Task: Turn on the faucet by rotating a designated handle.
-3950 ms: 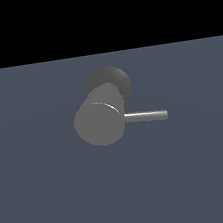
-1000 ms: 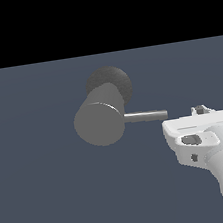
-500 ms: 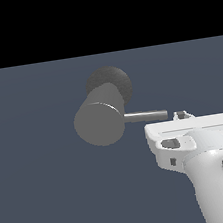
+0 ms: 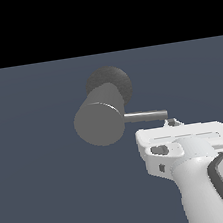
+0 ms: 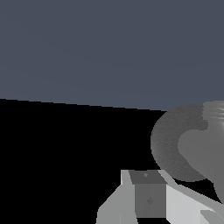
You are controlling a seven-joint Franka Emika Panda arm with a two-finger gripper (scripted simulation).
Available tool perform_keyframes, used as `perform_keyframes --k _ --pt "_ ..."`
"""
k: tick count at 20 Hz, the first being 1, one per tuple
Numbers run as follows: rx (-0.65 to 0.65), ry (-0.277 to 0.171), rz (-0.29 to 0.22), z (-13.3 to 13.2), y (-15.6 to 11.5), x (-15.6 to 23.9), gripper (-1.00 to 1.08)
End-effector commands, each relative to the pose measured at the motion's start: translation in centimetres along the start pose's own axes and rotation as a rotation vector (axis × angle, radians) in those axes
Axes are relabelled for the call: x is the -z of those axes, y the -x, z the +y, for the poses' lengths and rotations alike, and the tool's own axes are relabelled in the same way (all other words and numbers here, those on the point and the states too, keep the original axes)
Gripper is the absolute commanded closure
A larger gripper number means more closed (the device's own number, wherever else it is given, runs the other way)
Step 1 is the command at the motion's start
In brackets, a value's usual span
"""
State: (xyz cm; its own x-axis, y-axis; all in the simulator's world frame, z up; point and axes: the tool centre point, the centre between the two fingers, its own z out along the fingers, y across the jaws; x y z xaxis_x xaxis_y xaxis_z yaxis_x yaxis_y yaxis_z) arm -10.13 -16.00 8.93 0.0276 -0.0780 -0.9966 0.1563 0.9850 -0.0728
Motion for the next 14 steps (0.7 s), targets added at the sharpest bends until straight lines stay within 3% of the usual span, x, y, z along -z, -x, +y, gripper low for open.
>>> perform_keyframes --k 1,6,14 --pt "-0.009 0.003 0.032 0.5 -1.1 0.5 1.08" --pt "-0.032 0.012 0.06 1.8 -1.9 1.0 1.08" --pt "-0.059 0.019 0.038 3.5 -0.9 0.9 1.08"
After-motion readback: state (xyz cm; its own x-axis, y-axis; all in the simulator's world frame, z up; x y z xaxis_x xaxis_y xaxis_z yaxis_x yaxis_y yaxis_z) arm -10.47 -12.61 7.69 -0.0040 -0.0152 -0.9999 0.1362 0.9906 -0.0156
